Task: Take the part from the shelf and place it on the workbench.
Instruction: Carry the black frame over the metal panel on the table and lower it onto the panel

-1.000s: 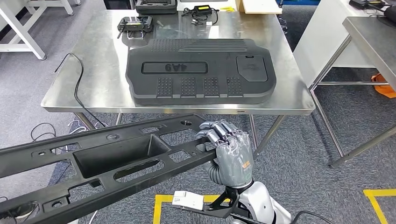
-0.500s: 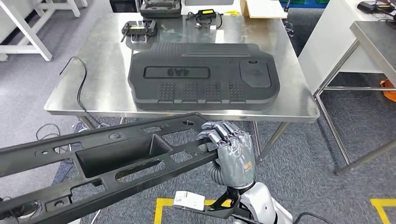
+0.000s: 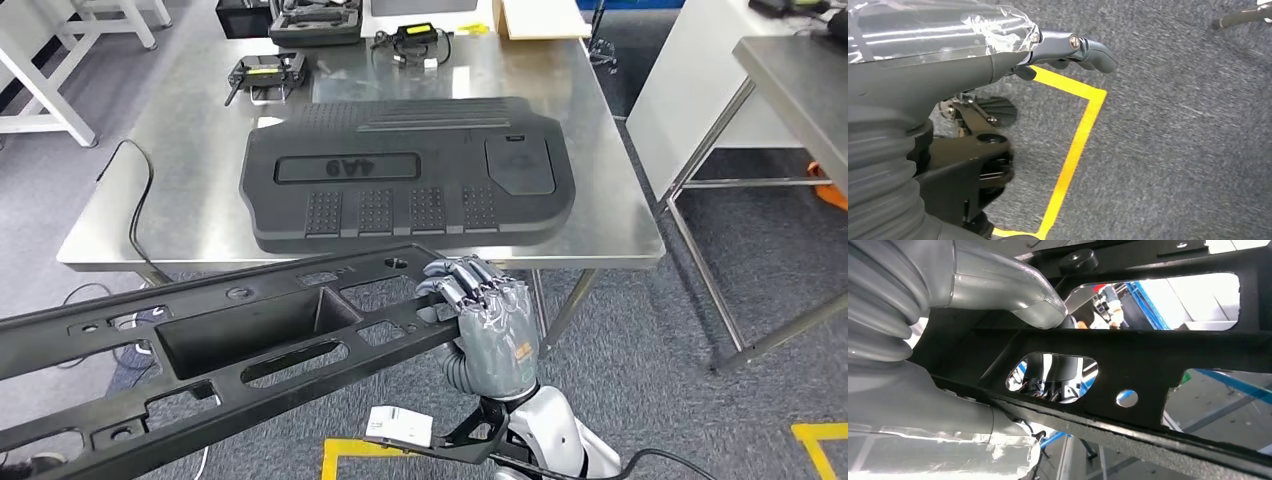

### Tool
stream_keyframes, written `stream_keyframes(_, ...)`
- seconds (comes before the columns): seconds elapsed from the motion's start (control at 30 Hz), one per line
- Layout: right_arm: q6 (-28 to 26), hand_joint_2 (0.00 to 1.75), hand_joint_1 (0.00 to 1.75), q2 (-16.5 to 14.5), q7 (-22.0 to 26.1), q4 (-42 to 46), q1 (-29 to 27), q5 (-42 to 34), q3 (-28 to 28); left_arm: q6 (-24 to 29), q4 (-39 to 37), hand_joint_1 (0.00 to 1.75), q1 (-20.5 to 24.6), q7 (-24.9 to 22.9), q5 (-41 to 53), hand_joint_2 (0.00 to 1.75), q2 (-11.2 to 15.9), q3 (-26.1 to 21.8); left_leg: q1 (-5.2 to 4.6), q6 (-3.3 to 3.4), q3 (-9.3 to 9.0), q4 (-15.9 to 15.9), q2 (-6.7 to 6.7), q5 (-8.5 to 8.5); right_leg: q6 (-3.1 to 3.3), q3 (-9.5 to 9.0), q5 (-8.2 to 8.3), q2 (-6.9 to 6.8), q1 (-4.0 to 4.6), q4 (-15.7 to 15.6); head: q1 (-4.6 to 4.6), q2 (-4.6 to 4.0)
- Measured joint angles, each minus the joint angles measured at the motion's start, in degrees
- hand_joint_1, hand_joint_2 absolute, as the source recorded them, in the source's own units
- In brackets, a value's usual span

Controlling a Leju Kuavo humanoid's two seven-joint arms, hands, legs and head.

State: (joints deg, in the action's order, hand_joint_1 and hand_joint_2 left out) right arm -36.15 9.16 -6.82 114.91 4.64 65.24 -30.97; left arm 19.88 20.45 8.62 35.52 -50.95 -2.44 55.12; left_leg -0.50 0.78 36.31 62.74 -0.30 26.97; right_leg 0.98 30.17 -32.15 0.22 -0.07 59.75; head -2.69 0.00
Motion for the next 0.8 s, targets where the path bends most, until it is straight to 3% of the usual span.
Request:
stream_keyframes(0.1,0.0,1.75,1.75,0.0,0.0,0.0,0.0,0.0,0.0,0.0,0.0,0.0,0.0,0.0,0.0,1.75,0.1,0.0,-0.41,0.67,-0.99,-2.4,0.02,0.39,-0.58,-0.23,-0.35,-0.1,-0.15,-0.5,0.15,0.0)
stream_keyframes(0.17,0.0,1.75,1.75,0.0,0.0,0.0,0.1,0.0,0.0,0.0,0.0,0.0,0.1,0.1,0.0,1.75,0.1,0.0,0.04,0.82,-1.94,-3.7,0.09,0.37,-1.03,-0.36,-1.04,-0.2,-0.06,0.1,0.1,0.0)
stream_keyframes(0.2,0.0,1.75,1.75,0.0,0.0,0.0,0.1,0.0,0.0,0.0,0.0,0.0,0.1,0.1,0.0,1.75,0.1,0.0,0.33,0.94,-2.56,-4.4,0.14,0.34,-1.3,0.33,-1.96,-0.2,-0.03,1.9,0.0,0.0)
stream_keyframes(0.3,0.0,1.75,1.75,0.0,0.0,0.0,0.1,0.0,0.0,0.0,0.1,0.0,0.1,0.1,0.0,1.75,0.0,0.0,0.55,1.31,-3.58,-5.0,0.24,0.78,-2.12,6.38,-5.53,-0.2,-0.5,12.1,-0.31,0.0)
stream_keyframes(0.33,0.0,1.75,1.75,0.0,0.0,0.0,0.0,0.0,0.0,-0.1,0.1,0.0,0.1,0.1,0.0,1.75,0.0,0.0,0.58,1.31,-3.83,-5.0,0.23,1.06,-2.38,8.13,-5.46,-0.21,-0.7,14.2,-0.33,0.0)
stream_keyframes(0.37,0.0,1.75,1.75,0.0,0.0,0.0,-0.1,0.0,0.0,-0.1,0.1,0.0,0.0,0.1,0.0,1.75,0.0,0.0,0.66,1.2,-4.18,-4.9,0.2,1.38,-2.59,8.85,-4.17,-0.22,-0.9,14.2,-0.33,0.0)
stream_keyframes(0.43,0.1,1.75,1.75,0.0,-0.2,0.0,-0.1,0.2,0.0,-0.2,0.1,0.0,0.0,0.1,0.1,1.75,0.0,0.0,0.92,0.76,-5.19,-4.7,0.11,2.28,-2.93,7.35,0.96,-0.26,-1.25,8.3,-0.38,0.0)
stream_keyframes(0.5,0.2,1.75,1.75,0.0,-0.5,-0.1,0.0,0.4,0.0,-0.3,0.1,0.0,0.1,0.1,0.3,1.75,0.0,0.1,0.95,0.03,-5.84,-4.3,0.05,3.21,-2.9,5.1,4.03,-0.26,-1.19,2.3,-0.51,0.0)
stream_keyframes(0.67,0.3,1.75,1.75,0.1,-1.3,0.0,-0.3,1.5,0.0,-0.6,0.1,0.0,0.3,0.1,0.6,1.75,0.0,0.2,1.01,-1.52,-6.0,-3.4,0.12,4.51,-1.33,3.94,3.39,0.04,-0.98,0.2,-0.19,0.0)
stream_keyframes(0.73,0.4,1.75,1.75,0.1,-1.4,0.1,-0.2,1.8,0.0,-0.6,0.1,0.0,0.5,0.0,0.6,1.75,0.0,0.2,1.12,-2.09,-4.16,1.1,0.13,6.76,-0.67,3.29,3.1,-0.15,-1.21,-0.1,0.07,0.0)
stream_keyframes(0.8,0.6,1.75,1.75,0.1,-1.5,0.1,-0.2,1.9,0.0,-0.6,0.1,0.0,0.4,0.0,0.6,1.75,0.0,0.2,1.19,-2.41,0.17,8.9,0.13,9.54,-0.29,2.82,2.65,-0.28,-1.17,-0.2,0.27,0.0)
